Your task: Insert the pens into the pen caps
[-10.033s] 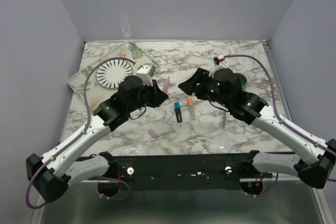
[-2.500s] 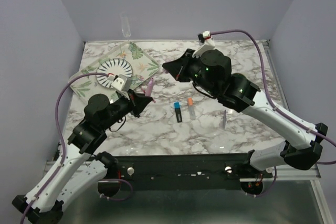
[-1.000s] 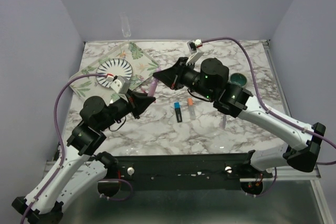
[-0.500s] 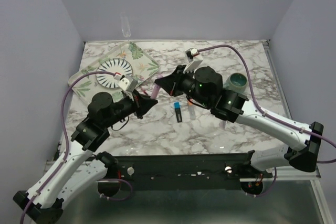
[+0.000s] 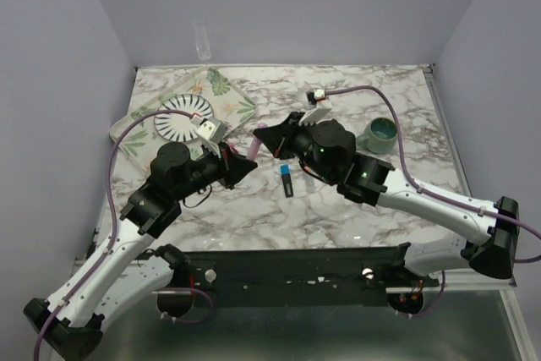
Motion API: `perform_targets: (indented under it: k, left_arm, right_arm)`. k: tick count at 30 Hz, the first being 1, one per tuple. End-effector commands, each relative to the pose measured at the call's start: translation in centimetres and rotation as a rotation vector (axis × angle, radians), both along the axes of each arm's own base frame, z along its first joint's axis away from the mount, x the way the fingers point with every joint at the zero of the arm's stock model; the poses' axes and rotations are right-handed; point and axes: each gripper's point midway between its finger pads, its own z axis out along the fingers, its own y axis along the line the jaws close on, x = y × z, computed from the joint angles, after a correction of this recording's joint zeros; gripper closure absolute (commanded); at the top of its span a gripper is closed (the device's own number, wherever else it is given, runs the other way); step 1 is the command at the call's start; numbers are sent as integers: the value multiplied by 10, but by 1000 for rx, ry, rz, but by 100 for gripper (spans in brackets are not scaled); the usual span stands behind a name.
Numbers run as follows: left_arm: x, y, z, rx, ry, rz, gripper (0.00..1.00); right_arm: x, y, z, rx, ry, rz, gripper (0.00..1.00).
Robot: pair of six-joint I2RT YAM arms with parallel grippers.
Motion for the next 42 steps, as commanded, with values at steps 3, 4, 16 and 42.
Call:
perform_targets:
  k: [3, 4, 16, 42]
  left_arm:
    - [16, 3, 72, -145, -167, 77, 100]
    - [18, 4, 73, -141, -171, 89, 100]
    - [29, 6, 95, -124, -255, 118, 100]
    - [70, 6, 143, -161, -414, 244, 100]
  right_arm:
    - [-61, 38, -39, -3, 135, 271, 99]
    - [-63, 39, -41, 4, 144, 275, 99]
    - [-90, 36, -77, -126, 182, 376, 99]
    - [-135, 58, -72, -93, 253, 613, 99]
